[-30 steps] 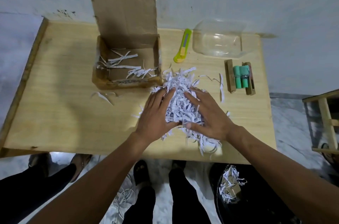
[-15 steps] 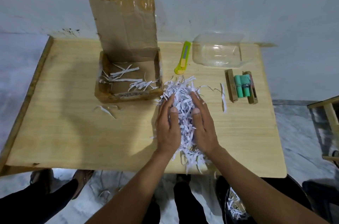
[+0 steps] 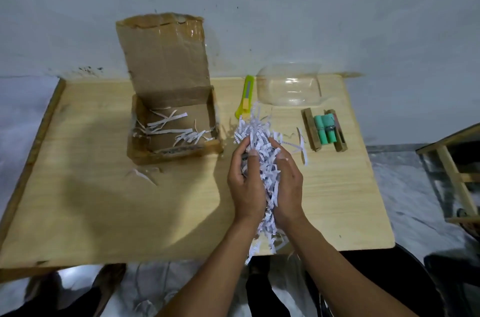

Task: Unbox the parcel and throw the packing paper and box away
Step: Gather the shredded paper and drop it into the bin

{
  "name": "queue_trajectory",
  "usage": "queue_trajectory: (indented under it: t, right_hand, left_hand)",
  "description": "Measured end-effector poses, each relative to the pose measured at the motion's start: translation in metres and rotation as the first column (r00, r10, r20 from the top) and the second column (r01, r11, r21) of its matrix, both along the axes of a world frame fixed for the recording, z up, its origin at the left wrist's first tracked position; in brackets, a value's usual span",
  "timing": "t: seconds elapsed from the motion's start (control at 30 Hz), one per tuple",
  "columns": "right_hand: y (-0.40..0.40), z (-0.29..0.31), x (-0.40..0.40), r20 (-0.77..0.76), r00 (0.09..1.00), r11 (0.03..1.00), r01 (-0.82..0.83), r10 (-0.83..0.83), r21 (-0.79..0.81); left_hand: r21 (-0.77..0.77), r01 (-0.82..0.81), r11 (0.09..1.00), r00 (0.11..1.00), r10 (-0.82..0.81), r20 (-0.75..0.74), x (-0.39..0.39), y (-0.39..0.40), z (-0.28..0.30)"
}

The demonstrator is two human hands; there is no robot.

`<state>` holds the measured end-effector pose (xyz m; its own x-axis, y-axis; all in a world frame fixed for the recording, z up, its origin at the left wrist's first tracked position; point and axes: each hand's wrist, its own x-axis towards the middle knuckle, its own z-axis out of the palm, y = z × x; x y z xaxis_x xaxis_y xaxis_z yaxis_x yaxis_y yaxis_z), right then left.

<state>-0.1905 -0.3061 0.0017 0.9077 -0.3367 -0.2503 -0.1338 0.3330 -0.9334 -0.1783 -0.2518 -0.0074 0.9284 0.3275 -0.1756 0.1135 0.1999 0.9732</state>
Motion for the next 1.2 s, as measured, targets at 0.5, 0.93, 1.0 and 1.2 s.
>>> queue_trajectory:
  t: [0.5, 0.93, 1.0, 1.2]
  right_hand:
    - [-0.059, 0.092, -0.113, 0.171, 0.911, 0.903, 0.400, -0.374, -0.159]
    - [-0.192, 0.013, -0.280, -0.040, 0.720, 0.716, 0.681, -0.693, -0.154]
    - [-0.205, -0.020, -0.299, -0.116, 0.698, 0.707, 0.696, -0.707, -0.127]
    - [-0.227, -0.118, -0.324, -0.317, 0.654, 0.702, 0.709, -0.687, -0.060]
  left_hand:
    - [-0.078, 0.407, 0.910, 0.899, -0.384, 0.213, -0.092, -0.068, 0.092]
    - [-0.078, 0.715, 0.695, 0.695, -0.718, -0.031, -0.248, -0.213, 0.019]
    - [-0.067, 0.725, 0.685, 0.676, -0.727, -0.115, -0.266, -0.228, -0.014]
    - [-0.033, 0.753, 0.657, 0.610, -0.716, -0.339, -0.287, -0.247, -0.112]
